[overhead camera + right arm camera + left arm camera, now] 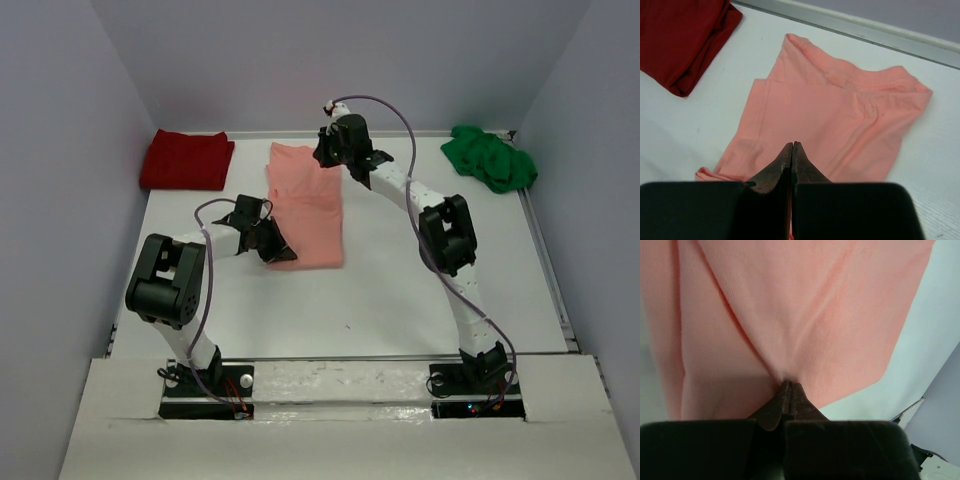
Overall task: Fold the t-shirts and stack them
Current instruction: Fold the folded rectangular tshirt in 1/3 of the way, then grab one side of the 2/3 rectangular tshirt with both arms
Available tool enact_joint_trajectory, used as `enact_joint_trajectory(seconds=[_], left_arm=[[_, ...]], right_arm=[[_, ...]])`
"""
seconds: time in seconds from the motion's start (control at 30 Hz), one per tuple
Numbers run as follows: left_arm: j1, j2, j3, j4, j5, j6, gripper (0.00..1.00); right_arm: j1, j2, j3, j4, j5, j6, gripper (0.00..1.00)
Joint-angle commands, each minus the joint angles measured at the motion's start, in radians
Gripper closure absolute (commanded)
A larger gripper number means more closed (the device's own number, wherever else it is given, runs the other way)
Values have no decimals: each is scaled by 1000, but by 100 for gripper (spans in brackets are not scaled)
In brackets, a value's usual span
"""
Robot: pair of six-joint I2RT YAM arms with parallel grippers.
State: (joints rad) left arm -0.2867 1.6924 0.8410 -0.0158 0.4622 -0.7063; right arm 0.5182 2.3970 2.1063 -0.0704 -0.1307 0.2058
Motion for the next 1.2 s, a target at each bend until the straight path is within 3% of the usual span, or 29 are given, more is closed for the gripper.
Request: enact_joint_trajectory(seconds=[0.0, 0.1, 0.13, 0.17, 0.2, 0.23, 0.27, 0.4, 0.47, 0.5, 0.53, 0.67, 0.93, 1.17], left_arm=[[-9, -46, 104, -95, -2, 45, 100], [-28, -45, 191, -137, 12, 62, 100], [-37, -37, 217, -166, 13, 70, 100], [-46, -34, 240, -179, 13, 73, 100], [-57, -31, 291, -196, 15, 77, 100], [-75, -28, 320, -243, 1, 85, 100], [-83, -34, 348, -269, -17, 102, 100], [-78, -68, 438, -387, -135, 137, 100], [-45, -71, 416, -404, -154, 148, 90], [-29, -73, 368, -400, -151, 151, 74], [-13, -76, 337, -374, -145, 149, 66], [70, -99, 219, -310, -134, 149, 54], [210, -48, 66, -201, -88, 120, 53], [264, -65, 10, -246, -120, 113, 51]], right_arm=[[13, -174, -14, -69, 5, -8, 100], [3, -294, -133, -112, 14, 46, 100], [3, -321, -156, -161, 8, 90, 93], [-6, -346, -176, -190, -10, 90, 84], [-6, -393, -198, -219, -18, 125, 68], [-6, -418, -244, -251, -20, 151, 42], [-6, -442, -270, -306, -50, 184, 38], [-6, -568, -483, -332, -174, 262, 35], [-6, -624, -619, -330, -222, 300, 34], [-15, -636, -659, -328, -240, 313, 34], [-27, -648, -704, -316, -265, 329, 34], [-76, -702, -940, -116, -455, 458, 34], [-86, -602, -1115, 47, -538, 537, 35], [-86, -546, -1132, 109, -550, 538, 37]])
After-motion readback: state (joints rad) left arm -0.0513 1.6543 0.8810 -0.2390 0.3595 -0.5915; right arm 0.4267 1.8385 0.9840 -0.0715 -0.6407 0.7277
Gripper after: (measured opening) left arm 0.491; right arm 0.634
